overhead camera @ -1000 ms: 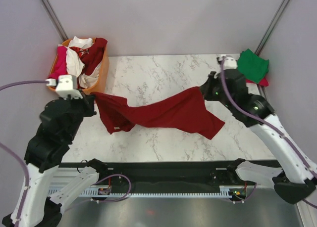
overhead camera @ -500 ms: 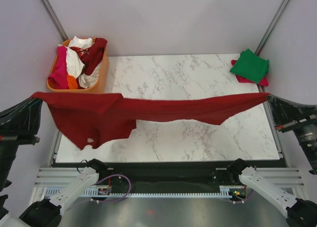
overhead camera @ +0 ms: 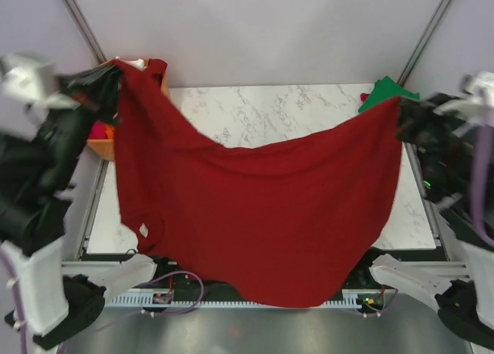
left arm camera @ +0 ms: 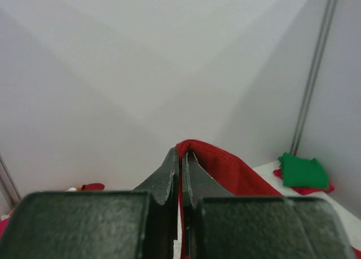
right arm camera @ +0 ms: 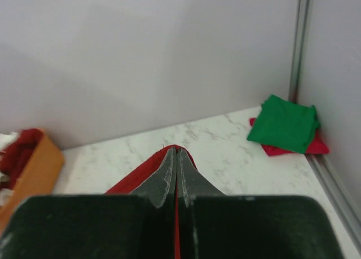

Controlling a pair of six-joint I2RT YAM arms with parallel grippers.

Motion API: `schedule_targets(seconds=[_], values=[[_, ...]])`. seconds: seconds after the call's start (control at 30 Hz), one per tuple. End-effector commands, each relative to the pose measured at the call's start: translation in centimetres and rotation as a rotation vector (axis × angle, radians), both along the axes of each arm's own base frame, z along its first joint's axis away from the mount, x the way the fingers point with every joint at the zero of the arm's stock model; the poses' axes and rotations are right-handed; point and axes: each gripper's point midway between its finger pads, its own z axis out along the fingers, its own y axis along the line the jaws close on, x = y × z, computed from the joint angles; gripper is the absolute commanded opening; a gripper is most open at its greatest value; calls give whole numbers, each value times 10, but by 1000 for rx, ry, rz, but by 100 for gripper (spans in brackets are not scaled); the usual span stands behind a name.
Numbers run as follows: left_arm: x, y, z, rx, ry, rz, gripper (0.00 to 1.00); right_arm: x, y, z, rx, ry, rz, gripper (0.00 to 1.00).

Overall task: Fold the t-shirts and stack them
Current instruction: Flatten the tshirt out

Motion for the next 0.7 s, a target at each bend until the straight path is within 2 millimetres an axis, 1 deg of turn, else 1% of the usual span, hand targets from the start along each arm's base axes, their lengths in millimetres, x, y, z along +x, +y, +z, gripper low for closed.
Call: schedule_targets(seconds=[0.0, 0.03, 0.07, 0.1, 0.13, 0.17, 0.2, 0.23, 0.27, 0.3, 0.33, 0.37, 0.4, 0.43, 0.47, 0.5, 0.53, 0.57, 0.6, 0.63, 0.67], values=[[127, -26, -44, 141, 145, 180, 2, 85, 23, -48, -173, 155, -191, 0], [150, -31, -50, 161, 169, 190, 2, 102, 30, -52, -171, 159, -191, 0], [196, -45, -81, 196, 255, 193, 2, 125, 15, -64, -168, 191, -237, 0], [229, -32, -101, 199, 313, 236, 2, 162, 31, -93, -163, 260, -161, 0], [253, -30, -114, 179, 352, 230, 2, 183, 26, -105, -110, 278, -173, 0], [279, -24, -133, 181, 400, 243, 2, 204, 2, -127, -97, 319, -228, 0], [340, -14, -200, 211, 540, 279, 2, 222, -6, -144, -88, 348, -251, 0], [362, -9, -201, 190, 537, 295, 2, 255, -14, -188, -100, 444, -288, 0], [390, -6, -235, 204, 611, 307, 3, 274, -35, -196, -70, 460, -337, 0], [434, -3, -308, 226, 732, 329, 25, 291, -41, -213, -67, 497, -351, 3], [449, -6, -313, 192, 729, 318, 58, 322, -44, -247, -75, 581, -357, 27], [457, -8, -334, 148, 772, 305, 99, 337, -48, -262, -61, 621, -332, 63], [465, -11, -364, 134, 827, 281, 100, 355, -51, -303, -76, 710, -349, 92], [464, -20, -368, 138, 840, 241, 100, 350, -54, -311, -94, 772, -371, 94], [462, -20, -373, 152, 852, 256, 100, 358, -56, -293, -90, 733, -386, 95], [459, -21, -372, 164, 851, 269, 100, 356, -56, -286, -87, 716, -390, 96], [451, -17, -353, 164, 824, 272, 100, 352, -57, -281, -89, 689, -386, 96], [448, -10, -342, 155, 809, 281, 100, 351, -56, -274, -81, 670, -375, 97], [445, -7, -332, 136, 799, 294, 100, 346, -55, -256, -68, 627, -365, 98], [434, -5, -304, 120, 757, 292, 100, 341, -53, -258, -66, 632, -352, 98], [429, -4, -293, 116, 739, 289, 100, 336, -47, -246, -53, 609, -314, 98]])
